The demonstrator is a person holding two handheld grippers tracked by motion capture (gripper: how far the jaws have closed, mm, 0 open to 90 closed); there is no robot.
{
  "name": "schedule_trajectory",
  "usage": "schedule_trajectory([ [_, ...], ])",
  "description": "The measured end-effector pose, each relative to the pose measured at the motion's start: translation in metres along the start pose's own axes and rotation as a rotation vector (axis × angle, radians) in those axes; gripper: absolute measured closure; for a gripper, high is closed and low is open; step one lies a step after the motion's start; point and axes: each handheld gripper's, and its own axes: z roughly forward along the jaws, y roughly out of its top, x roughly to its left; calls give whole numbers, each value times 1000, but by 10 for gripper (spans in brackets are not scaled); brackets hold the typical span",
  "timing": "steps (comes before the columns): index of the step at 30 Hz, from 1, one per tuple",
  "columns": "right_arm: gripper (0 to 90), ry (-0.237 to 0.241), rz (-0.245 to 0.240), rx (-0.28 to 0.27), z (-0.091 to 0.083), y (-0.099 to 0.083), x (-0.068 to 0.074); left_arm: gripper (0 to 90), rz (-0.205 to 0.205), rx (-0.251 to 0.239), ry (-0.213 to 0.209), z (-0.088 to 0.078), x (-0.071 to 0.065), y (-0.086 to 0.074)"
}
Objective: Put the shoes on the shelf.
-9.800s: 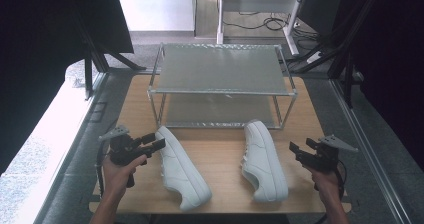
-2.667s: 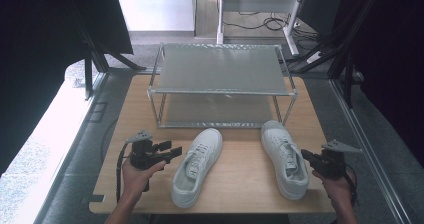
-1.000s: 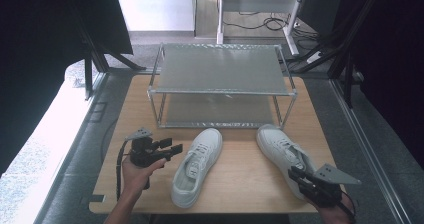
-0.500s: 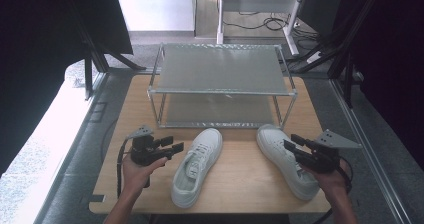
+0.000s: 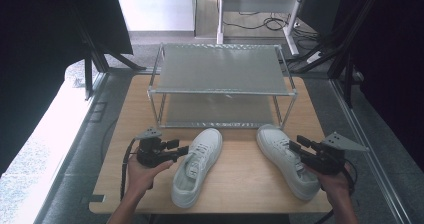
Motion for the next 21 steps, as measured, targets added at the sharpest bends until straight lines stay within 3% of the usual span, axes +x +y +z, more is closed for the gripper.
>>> schedule_trajectory([
  [7,602,-6,15,8,0,-4,-3,477,20,67,28,12,-6,-7],
  [12,599,-7,17,18,2,-5,-2,491,34,114,72,19,-7,-16],
  [21,598,-10,20,31,5,-8,-3,524,48,137,99,23,-13,-17],
])
